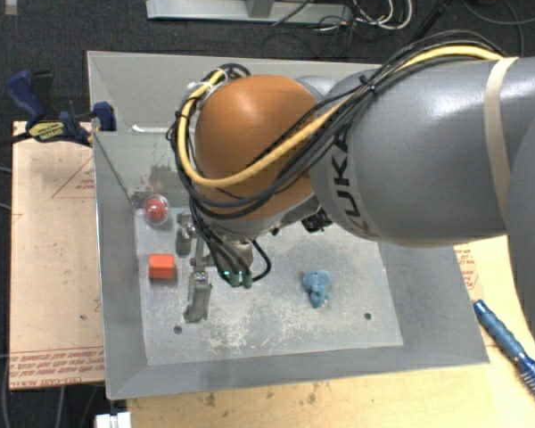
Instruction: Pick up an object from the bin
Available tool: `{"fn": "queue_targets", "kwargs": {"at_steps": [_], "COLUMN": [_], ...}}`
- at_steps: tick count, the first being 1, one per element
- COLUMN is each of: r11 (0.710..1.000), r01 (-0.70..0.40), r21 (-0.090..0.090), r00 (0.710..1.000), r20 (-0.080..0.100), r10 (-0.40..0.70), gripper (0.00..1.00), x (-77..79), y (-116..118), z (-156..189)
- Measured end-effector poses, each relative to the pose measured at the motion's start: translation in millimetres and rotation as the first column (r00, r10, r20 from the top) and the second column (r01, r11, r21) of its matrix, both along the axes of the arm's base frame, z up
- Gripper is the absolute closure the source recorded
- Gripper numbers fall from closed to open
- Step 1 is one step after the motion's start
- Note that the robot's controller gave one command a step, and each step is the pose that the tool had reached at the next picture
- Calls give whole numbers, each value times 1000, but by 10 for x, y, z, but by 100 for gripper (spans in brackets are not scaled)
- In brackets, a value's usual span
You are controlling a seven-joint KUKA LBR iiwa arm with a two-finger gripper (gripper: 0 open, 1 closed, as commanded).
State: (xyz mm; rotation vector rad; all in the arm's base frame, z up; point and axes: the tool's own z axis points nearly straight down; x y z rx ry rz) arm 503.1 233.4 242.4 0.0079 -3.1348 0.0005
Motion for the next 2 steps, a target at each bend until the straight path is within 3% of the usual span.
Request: {"fn": "queue_targets", "kwargs": {"at_steps": [1,2], "r11": [953,966], "r01": [304,260], "r21": [-3,2], "r00": [953,966], "r20": [3,8], "r10": [-304,-260], "gripper": [0,0], "x": [534,721], "y": [-404,-260], "z": [-1188,-1382]}}
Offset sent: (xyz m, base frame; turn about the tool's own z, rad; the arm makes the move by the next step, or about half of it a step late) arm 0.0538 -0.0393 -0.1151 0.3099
